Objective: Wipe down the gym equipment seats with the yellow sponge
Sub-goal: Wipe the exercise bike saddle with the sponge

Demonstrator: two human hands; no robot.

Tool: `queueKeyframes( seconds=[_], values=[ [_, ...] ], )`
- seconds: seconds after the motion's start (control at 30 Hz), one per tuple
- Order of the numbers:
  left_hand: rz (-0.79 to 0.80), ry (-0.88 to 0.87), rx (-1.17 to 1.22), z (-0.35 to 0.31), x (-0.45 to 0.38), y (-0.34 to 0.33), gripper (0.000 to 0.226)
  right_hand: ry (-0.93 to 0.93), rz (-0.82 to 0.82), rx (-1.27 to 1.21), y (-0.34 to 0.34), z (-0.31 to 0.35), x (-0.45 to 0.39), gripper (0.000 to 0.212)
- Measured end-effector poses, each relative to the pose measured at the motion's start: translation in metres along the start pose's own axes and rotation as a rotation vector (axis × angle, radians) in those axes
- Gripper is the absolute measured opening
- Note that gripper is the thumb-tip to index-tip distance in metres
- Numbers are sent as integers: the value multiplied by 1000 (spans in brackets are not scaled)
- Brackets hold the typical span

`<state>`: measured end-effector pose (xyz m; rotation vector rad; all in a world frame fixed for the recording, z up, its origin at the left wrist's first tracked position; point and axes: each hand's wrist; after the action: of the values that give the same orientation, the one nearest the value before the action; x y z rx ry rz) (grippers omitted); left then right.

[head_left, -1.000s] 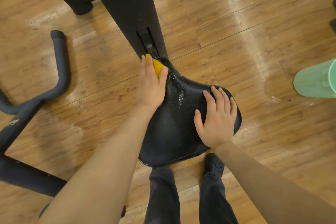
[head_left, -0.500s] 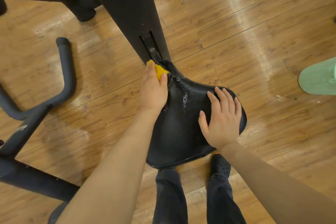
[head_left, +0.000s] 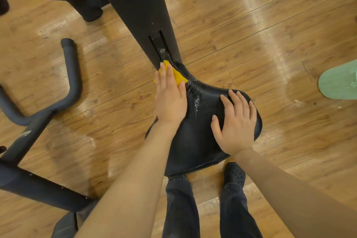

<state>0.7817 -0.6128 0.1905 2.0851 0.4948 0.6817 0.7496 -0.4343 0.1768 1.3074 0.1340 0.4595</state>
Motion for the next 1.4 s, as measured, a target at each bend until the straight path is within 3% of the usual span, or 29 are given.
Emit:
queueKeyframes(
  seconds=[0.2,0.33,0.47,0.57,0.67,0.77,0.9,1.0,1.07,1.2,1.3,1.4],
  values=[
    [60,-172,-197,9,74,-20,65,0,3,-9,0,-1,0,55],
    [12,-148,-211,3,18,-11,61,-1,-3,-25,0,-1,-1,55],
    [77,-191,-279,-3,-43,5,51,5,-19,-37,-1,-2,-1,55],
    [117,-330,-307,1,-38,11,49,7,-16,-42,0,-3,0,55],
    [178,-604,-433,8,7,10,53,5,-15,-47,0,-3,-1,55],
    [253,-699,-505,14,0,15,55,5,-14,-52,0,-3,-2,54],
    [273,-543,-539,-5,-60,11,46,11,-18,-42,-1,-3,-1,55],
    [203,-490,-510,-17,-53,1,42,11,-19,-48,-1,-3,-2,55],
    [172,-567,-460,-12,-27,3,45,9,-14,-50,-1,-3,-1,55],
    [263,-703,-565,3,-16,14,53,9,-18,-48,-1,-4,-1,55],
    [265,-563,-549,-8,-43,9,48,12,-21,-54,-1,-4,-2,55],
    [172,-471,-540,-17,-35,-2,49,17,-27,-55,-1,-4,-2,55]
  ],
)
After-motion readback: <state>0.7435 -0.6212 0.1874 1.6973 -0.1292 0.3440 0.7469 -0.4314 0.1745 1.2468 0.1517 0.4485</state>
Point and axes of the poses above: each hand's wrist, its own x-axis away from the middle knuckle, its own y-axis out of the back of the hand, z = x × y, and after that the axes turned 10 degrees about -y, right-handed
